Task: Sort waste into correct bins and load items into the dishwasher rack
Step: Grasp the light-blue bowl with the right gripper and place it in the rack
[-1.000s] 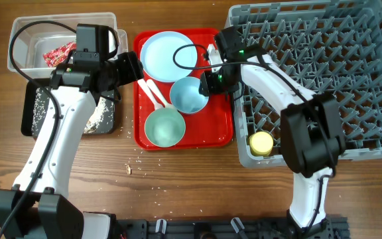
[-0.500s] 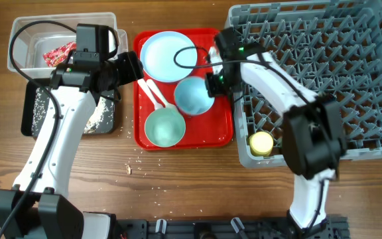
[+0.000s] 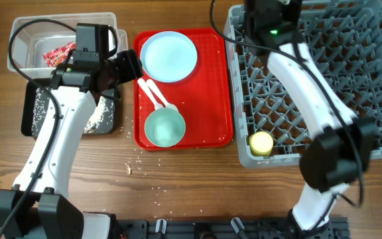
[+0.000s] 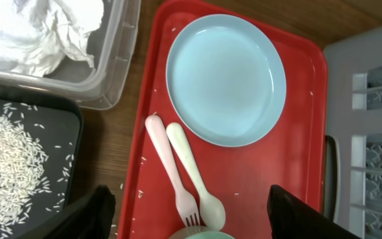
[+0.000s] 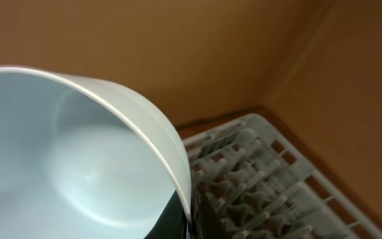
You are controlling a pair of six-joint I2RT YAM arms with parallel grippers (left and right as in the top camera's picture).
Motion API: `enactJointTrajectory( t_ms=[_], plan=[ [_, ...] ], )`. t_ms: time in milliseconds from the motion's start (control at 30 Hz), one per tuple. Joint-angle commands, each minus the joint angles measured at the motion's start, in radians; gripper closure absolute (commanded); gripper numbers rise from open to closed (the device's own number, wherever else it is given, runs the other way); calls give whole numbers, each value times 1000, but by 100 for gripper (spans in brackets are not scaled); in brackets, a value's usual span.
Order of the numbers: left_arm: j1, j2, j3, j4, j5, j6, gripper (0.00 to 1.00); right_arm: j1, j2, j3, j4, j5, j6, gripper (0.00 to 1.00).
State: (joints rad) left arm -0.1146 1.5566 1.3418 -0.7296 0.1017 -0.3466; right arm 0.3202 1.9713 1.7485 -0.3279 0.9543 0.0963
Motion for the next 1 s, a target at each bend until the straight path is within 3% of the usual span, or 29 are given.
enactJointTrajectory(
  t_ms=[0, 267, 400, 500, 667, 700, 833, 967],
  plan=[
    [6, -4, 11, 20, -76, -2, 23, -1, 123, -10, 82, 193, -230, 96],
    [6, -4, 11, 53, -101, -2, 21, 7, 215, -10, 143, 225, -319, 96],
    [6, -4, 11, 53, -101, -1, 20, 47, 215, -10, 60, 173, -360, 96],
    [6, -4, 11, 53, -104, 2, 20, 67, 215, -10, -22, 142, -312, 96],
    [6, -4, 11, 53, -117, 2, 19, 65, 215, -10, -33, 152, -309, 96],
    [6, -4, 11, 53, -124, 2, 19, 69, 215, -10, -34, 152, -318, 94],
    [6, -4, 11, 53, -126, 2, 18, 119, 215, -10, -37, 167, -360, 59],
    [6, -4, 11, 53, -126, 2, 18, 201, 215, -10, -89, 90, -357, 50]
  ],
)
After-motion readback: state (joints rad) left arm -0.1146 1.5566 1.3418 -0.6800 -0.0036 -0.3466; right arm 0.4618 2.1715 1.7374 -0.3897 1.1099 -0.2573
